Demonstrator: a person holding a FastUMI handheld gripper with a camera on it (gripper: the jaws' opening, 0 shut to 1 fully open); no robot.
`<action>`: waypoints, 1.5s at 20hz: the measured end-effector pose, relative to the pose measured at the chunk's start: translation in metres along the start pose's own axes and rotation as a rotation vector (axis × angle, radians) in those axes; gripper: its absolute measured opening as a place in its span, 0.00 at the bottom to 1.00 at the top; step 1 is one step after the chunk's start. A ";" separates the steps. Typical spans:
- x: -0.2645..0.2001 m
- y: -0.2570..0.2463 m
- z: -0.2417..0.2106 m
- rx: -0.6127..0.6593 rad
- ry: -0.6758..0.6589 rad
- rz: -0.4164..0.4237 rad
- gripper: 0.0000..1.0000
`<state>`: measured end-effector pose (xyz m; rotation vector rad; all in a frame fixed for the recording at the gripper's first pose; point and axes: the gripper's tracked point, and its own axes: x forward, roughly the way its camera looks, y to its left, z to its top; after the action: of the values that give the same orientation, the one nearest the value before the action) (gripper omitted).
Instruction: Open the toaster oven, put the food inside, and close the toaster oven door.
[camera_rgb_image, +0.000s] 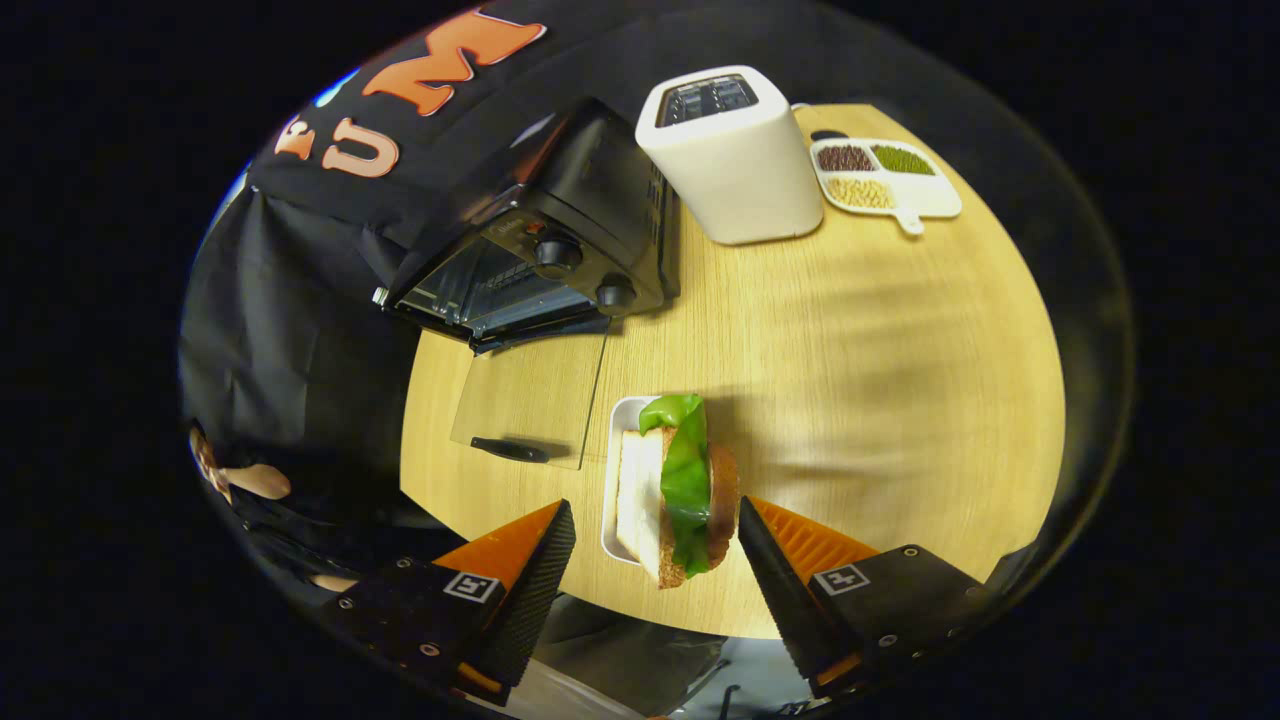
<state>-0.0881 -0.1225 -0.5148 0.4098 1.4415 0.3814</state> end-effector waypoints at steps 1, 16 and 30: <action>0.004 -0.003 -0.001 0.004 0.011 0.001 0.96; -0.001 0.005 0.000 0.059 -0.013 -0.001 0.22; -0.062 0.083 0.016 0.144 -0.299 0.054 0.09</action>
<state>-0.0785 -0.0814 -0.4192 0.5967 1.1704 0.2477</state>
